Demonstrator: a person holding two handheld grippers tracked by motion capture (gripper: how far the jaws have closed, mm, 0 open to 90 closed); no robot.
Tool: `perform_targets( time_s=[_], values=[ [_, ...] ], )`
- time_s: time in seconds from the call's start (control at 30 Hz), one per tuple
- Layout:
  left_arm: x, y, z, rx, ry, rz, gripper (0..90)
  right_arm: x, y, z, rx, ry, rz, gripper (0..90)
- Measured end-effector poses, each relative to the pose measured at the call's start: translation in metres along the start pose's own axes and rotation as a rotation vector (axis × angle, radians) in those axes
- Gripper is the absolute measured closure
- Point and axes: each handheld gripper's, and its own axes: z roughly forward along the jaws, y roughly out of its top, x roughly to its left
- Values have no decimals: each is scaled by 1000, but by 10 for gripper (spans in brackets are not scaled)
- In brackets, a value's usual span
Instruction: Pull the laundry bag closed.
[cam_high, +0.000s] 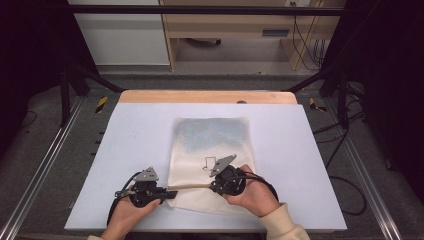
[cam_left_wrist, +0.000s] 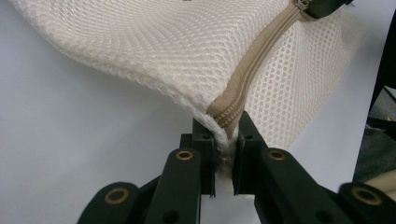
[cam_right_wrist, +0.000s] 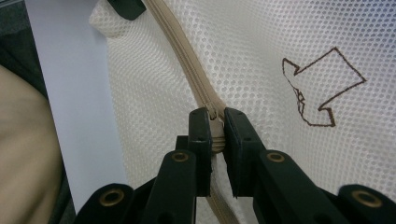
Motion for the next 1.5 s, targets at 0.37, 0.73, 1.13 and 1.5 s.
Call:
perform_targets(
  time_s=[0.37,0.73,1.13,1.5],
  values=[
    [0,0,0,4,-1,2,821,-3,-8,-5,-15,-3,13,817],
    [0,0,0,5,4,7,820,-2,-10,-5,-31,-9,14,817],
    [-1,-1,0,0,8,8,820,-2,-11,-5,-32,-12,14,817],
    [-1,0,0,1,17,21,820,0,-11,-6,-32,-22,6,817]
  ],
)
